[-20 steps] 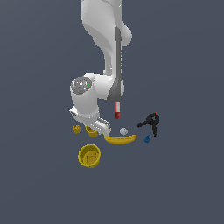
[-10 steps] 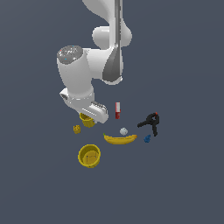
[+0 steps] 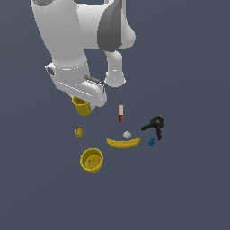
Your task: Pick up a designated object from a clutter of objects.
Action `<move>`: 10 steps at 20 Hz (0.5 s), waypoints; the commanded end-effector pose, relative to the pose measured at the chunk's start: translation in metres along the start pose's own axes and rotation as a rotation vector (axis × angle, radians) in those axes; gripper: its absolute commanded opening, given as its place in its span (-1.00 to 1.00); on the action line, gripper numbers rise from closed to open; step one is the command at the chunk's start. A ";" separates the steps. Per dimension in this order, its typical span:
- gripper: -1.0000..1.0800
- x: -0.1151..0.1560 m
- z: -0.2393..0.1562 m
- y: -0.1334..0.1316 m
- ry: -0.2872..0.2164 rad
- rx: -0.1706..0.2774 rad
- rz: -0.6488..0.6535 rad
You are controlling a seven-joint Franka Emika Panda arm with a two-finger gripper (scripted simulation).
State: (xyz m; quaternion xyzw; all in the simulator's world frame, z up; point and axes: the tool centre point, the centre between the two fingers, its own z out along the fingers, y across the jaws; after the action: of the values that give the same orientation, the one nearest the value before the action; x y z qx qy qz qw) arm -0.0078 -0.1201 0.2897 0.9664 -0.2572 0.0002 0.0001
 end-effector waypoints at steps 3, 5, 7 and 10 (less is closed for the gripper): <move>-1.00 0.001 -0.035 0.004 0.000 0.000 0.000; -1.00 0.001 -0.047 0.005 0.000 0.000 -0.001; -1.00 0.002 -0.056 0.006 0.000 0.000 -0.001; -1.00 0.003 -0.066 0.006 0.000 0.000 -0.001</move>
State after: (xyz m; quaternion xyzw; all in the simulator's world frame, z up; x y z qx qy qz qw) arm -0.0089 -0.1263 0.3502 0.9664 -0.2569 0.0000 0.0002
